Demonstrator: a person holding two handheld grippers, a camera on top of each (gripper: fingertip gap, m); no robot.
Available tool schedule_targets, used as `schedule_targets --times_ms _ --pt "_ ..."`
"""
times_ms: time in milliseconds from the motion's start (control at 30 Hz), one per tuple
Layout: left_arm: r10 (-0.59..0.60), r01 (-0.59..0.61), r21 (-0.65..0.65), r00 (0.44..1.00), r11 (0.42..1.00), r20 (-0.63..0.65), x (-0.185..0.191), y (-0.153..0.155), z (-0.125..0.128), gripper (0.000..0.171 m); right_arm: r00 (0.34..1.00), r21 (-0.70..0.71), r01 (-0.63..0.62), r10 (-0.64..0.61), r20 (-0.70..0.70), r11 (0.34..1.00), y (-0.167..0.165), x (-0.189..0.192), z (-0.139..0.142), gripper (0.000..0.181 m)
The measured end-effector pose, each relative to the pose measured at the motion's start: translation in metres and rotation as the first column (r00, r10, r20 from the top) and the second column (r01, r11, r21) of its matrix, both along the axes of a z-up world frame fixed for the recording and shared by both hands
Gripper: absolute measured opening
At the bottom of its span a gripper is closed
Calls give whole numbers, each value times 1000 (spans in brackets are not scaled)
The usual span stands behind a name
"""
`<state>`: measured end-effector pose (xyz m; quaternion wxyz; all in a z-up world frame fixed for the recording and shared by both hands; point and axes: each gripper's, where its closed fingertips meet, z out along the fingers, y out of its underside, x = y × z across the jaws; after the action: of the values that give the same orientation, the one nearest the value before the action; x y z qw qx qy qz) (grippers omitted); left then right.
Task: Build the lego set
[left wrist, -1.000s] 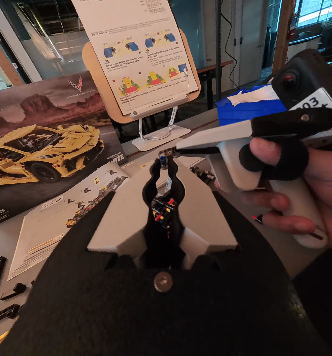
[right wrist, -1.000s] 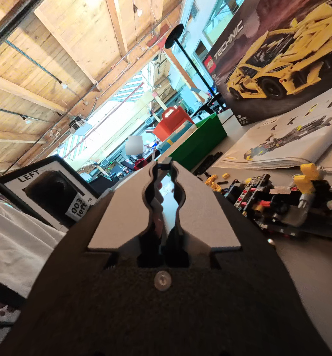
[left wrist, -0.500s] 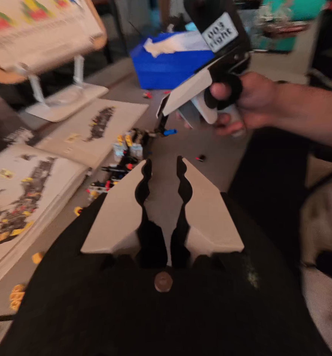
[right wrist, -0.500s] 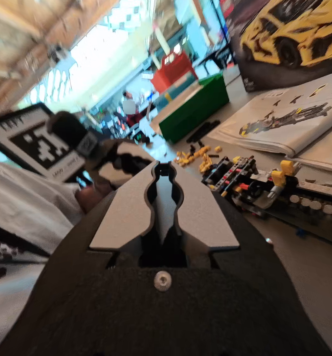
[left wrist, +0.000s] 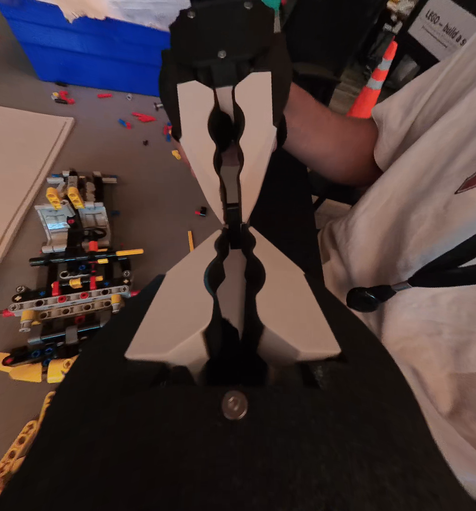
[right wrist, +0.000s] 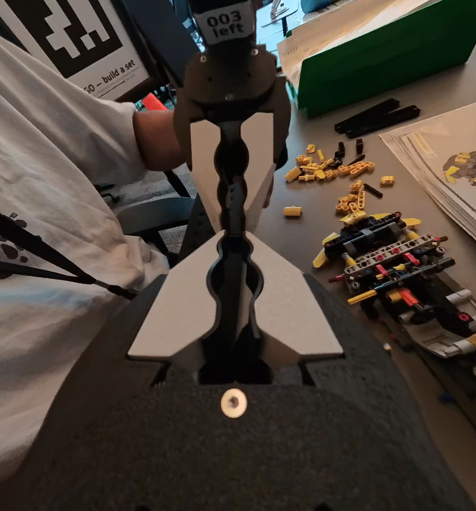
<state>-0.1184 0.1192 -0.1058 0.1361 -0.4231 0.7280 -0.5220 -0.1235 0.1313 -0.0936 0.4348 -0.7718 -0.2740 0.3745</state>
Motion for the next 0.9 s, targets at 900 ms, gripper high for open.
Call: schedule_targets --times_ms 900 --pt "196 -258 -517 965 816 -172 20 8 -1 26 667 556 122 -483 568 822 33 23 -25 34"
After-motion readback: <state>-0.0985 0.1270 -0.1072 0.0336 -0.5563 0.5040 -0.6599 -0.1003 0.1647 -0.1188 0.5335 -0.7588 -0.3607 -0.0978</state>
